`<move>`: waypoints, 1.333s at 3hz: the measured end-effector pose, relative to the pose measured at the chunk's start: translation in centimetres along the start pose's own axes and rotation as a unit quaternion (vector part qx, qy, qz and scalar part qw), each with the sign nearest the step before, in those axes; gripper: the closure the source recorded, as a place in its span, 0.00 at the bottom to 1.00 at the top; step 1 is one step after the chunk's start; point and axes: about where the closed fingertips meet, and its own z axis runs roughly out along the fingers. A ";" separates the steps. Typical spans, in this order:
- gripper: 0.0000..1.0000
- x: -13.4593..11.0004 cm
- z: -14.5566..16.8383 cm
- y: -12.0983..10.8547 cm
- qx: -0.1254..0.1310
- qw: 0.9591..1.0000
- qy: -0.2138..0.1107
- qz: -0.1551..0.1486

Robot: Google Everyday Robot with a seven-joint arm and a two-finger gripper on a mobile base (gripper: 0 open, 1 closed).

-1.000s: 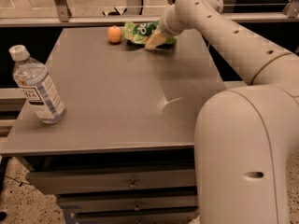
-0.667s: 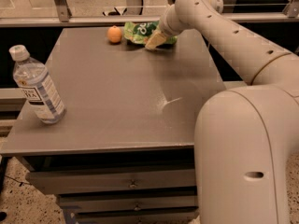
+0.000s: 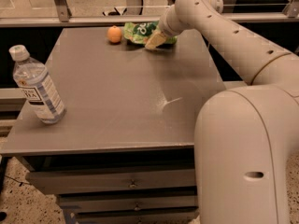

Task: Move green rice chip bag near orange

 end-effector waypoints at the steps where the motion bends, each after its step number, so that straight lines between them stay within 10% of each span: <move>1: 0.33 0.0 0.0 0.0 0.000 1.000 0.000 0.000; 3: 0.00 -0.2 -12.2 1.5 -0.014 0.995 -0.094 0.007; 4: 0.00 1.4 -20.0 1.9 -0.026 0.989 -0.141 0.031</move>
Offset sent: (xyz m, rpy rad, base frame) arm -0.1930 -0.1627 0.1185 0.2839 -0.1517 0.1279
